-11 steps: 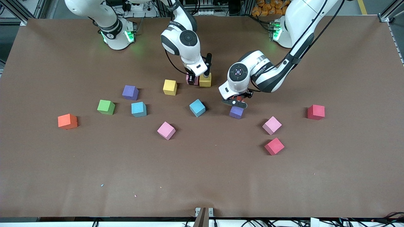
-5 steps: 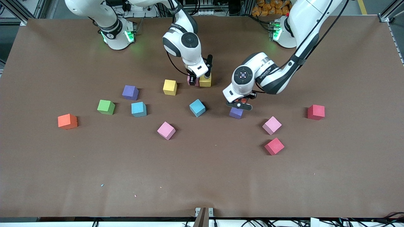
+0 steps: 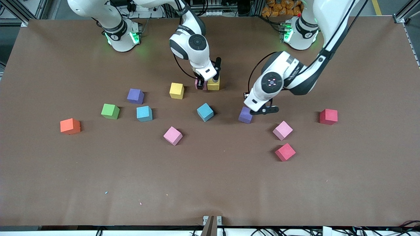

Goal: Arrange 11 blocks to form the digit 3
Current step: 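Place the pink cube beside yellow while the left gripper grasps the orange cube, then grasp the teal cube with the right gripper while the left gripper carries orange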

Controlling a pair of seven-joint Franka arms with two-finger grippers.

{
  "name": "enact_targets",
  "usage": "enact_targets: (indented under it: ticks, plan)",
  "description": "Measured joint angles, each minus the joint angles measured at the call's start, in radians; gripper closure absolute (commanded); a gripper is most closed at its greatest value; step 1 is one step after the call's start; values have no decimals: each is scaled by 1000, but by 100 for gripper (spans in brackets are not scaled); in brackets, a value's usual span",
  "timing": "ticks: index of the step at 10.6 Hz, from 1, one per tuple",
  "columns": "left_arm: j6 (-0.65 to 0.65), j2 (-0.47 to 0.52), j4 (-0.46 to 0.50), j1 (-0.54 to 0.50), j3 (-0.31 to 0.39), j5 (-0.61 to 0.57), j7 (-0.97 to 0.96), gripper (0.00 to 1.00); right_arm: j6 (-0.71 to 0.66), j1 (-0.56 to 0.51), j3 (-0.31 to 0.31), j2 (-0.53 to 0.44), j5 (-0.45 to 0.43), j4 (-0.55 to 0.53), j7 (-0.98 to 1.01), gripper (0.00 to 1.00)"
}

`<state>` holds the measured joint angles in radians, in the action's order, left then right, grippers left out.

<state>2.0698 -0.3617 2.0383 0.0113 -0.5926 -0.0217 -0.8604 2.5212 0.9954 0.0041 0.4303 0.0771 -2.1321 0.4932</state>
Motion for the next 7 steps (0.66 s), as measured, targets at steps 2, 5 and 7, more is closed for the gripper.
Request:
enact_targets:
  ticks: [2, 5, 7]
  plan:
    - [-7, 27, 1, -7, -1, 45, -210, 95, -76, 0, 0, -20, 0, 21, -1, 0]
    - [-3, 29, 5, -6, -4, 114, -446, 98, -221, -6, -11, -126, 0, 36, -11, 0]
    - [29, 29, 10, 13, -9, 142, -654, 98, -233, -52, -19, -158, 1, 46, -28, 0]
